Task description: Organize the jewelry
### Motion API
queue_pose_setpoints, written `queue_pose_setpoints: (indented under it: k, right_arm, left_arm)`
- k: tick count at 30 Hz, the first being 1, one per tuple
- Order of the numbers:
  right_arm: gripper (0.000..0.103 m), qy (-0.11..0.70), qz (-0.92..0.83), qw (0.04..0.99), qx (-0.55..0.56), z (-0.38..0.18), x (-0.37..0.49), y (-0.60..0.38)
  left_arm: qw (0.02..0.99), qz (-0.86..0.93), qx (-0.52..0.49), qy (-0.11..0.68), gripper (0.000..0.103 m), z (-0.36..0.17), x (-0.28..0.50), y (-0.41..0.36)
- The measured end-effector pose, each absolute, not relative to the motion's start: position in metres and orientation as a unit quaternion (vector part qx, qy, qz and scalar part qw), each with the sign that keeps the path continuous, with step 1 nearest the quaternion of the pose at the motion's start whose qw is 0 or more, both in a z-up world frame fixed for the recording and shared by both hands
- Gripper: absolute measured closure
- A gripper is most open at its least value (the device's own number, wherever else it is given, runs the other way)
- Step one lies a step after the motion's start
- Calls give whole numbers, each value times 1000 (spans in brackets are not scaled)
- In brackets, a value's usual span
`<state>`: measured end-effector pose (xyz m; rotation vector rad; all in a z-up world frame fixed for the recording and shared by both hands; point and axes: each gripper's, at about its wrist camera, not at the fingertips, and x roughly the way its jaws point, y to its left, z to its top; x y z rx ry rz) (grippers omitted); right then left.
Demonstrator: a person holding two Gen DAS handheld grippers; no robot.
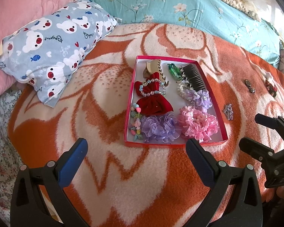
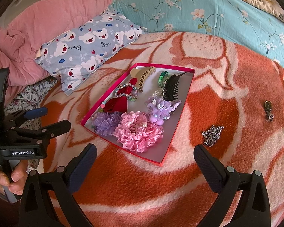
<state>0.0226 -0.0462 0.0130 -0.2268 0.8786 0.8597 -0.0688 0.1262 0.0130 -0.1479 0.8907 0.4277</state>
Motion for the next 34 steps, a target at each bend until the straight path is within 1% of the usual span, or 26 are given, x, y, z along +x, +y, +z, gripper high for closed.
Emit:
queue_pose_setpoints:
  k: [15,34]
  right_arm:
    - [0,413,402,811,-102,9,26,-44]
    - [0,433,397,806,-69,-11,43,-41]
  left_arm:
    - [876,205,-74,431,0,0,-65,126]
    - [874,199,-80,436,0,-7,-49,133]
